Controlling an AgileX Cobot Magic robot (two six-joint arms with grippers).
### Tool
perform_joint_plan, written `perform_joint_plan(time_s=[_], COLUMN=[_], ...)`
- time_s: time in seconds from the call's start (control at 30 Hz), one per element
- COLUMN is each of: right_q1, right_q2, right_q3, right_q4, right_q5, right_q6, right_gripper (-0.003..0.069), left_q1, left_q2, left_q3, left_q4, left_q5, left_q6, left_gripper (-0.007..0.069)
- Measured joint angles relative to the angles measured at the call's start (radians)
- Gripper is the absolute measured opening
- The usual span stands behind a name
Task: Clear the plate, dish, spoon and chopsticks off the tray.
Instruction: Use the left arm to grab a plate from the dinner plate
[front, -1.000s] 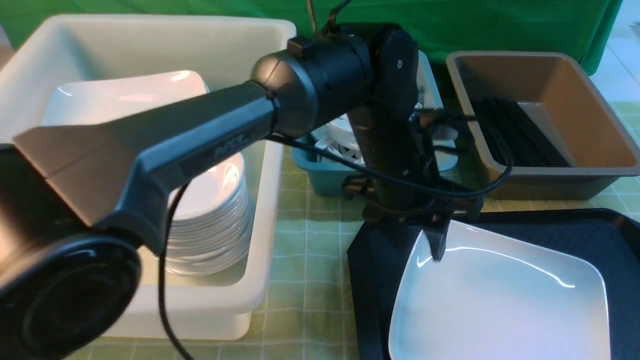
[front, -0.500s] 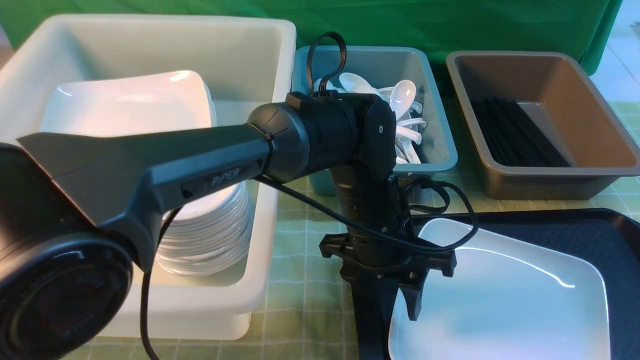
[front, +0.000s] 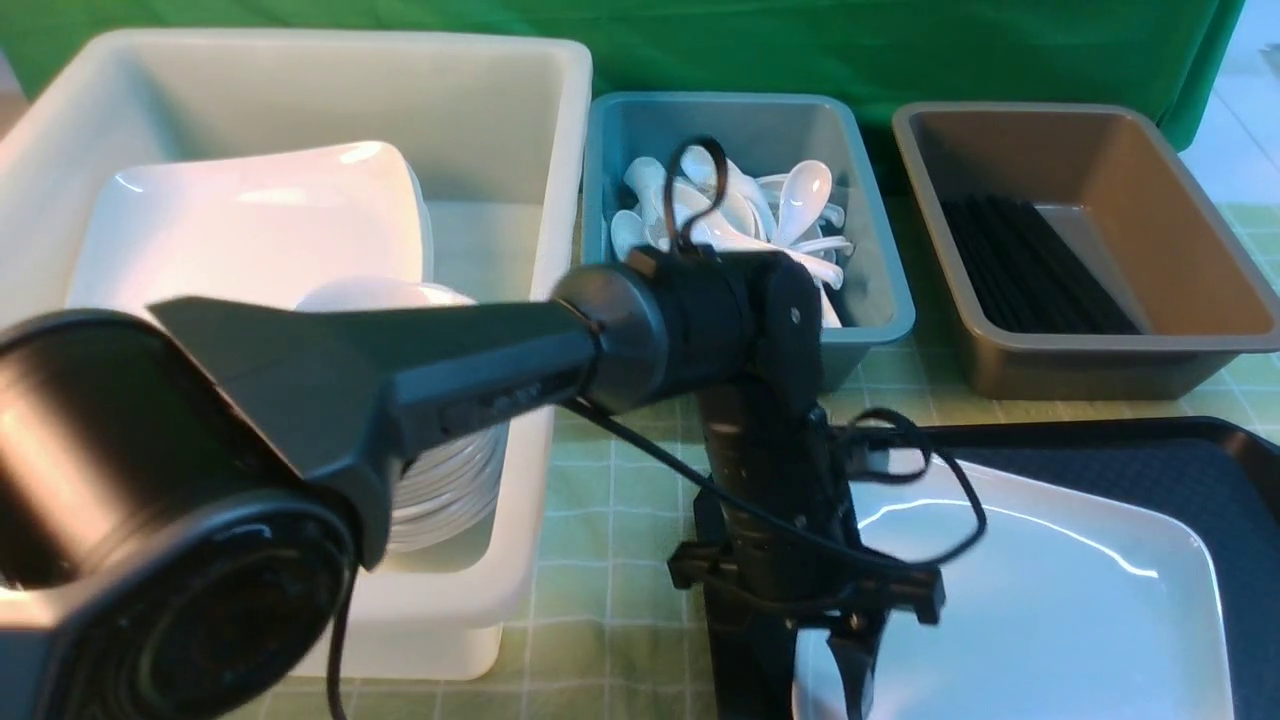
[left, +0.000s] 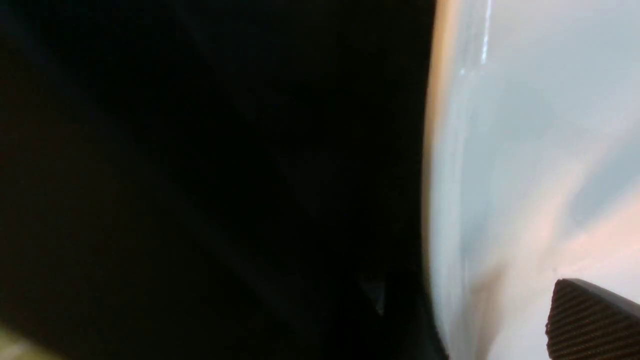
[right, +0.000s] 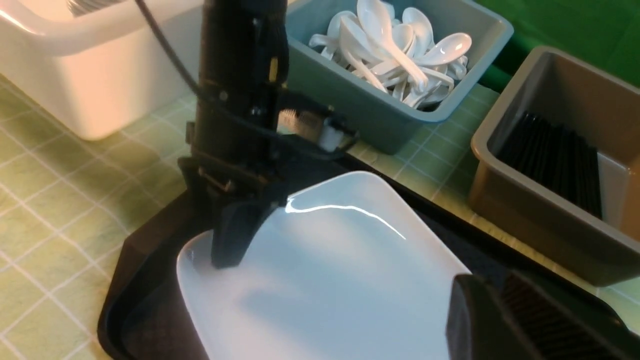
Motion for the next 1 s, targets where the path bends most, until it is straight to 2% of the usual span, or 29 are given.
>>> perform_joint_plan(time_s=[0.4,0.67,0.83,0.97,1.0], right_q1=[0.0,0.0,0.0,0.0,0.0], right_q2=[0.0,0.0,0.0,0.0,0.0], right_q3=[0.0,0.0,0.0,0.0,0.0], right_q4=[0.0,0.001,0.001,0.001,0.001], right_q5=[0.0,0.0,0.0,0.0,0.0], right_q6=[0.004,0.004,0.004,0.004,0.004], right_gripper=[0.0073,0.0073,0.0073,0.0073,0.0073], left_q1=[-0.09,-0.096,-0.096,-0.093,-0.091], left_q2=[-0.005,-0.008,-0.013,-0.016,-0.019], left_q3=[0.046,0.053,0.053,0.053,0.053], left_q4=[-0.03,-0.025,0.032,0.045,0.041], left_q5=[0.013,0.008,-0.042,-0.096,-0.111], left_q6=[0.001,-0.04,-0.109,-0.114,-0.114], left_gripper=[0.036,0.0356,0.0233,0.0106,0.0093])
